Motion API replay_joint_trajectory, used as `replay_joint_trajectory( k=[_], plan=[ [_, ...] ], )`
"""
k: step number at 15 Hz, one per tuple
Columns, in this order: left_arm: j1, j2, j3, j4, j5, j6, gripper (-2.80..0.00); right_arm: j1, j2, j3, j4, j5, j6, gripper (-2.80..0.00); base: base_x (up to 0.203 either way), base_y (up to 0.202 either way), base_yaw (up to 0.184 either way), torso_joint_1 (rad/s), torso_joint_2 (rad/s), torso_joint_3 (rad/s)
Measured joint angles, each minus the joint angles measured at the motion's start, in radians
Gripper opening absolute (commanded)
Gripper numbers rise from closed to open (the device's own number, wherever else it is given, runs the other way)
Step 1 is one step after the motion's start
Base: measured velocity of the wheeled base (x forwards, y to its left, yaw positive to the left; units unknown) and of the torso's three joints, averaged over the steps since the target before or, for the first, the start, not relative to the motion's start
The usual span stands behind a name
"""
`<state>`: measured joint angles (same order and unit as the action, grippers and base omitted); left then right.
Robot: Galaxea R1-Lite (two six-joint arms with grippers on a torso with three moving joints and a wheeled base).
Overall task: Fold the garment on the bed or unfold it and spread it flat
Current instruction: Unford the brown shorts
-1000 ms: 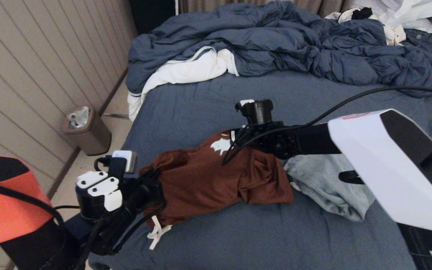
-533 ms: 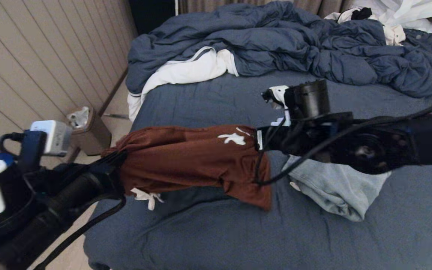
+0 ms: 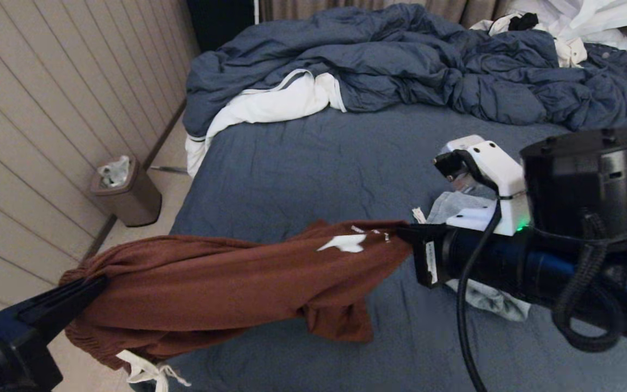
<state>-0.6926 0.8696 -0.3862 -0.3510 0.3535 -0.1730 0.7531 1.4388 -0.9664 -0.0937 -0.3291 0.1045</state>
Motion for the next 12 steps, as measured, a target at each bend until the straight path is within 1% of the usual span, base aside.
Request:
replay_joint_trajectory(
  k=[2, 4, 6, 9, 12],
  plan=[
    [-0.001, -0.027, -0.012, 0.004, -0.002, 0.000, -2.80, 0.020, -0.032, -0.003, 0.007, -0.001, -0.004, -2.80, 0.000, 0.000, 0.000, 0.000, 0.00, 0.000],
    [-0.001, -0.044, -0.063, 0.014, 0.003, 0.001, -2.80, 0.031, -0.057, -0.019, 0.008, -0.001, -0.006, -2.80, 0.000, 0.000, 0.000, 0.000, 0.00, 0.000],
    [-0.001, -0.078, -0.139, 0.089, 0.003, 0.001, -2.80, 0.043, -0.088, -0.037, 0.018, 0.000, -0.011, -2.80, 0.000, 0.000, 0.000, 0.000, 0.00, 0.000],
    [-0.001, -0.153, -0.233, 0.261, -0.005, 0.002, -2.80, 0.057, -0.135, -0.065, 0.055, 0.003, -0.025, -2.80, 0.000, 0.000, 0.000, 0.000, 0.00, 0.000],
    [-0.001, -0.196, -0.308, 0.311, -0.004, 0.003, -2.80, 0.059, -0.158, -0.086, 0.055, 0.011, -0.030, -2.80, 0.000, 0.000, 0.000, 0.000, 0.00, 0.000]
  ],
)
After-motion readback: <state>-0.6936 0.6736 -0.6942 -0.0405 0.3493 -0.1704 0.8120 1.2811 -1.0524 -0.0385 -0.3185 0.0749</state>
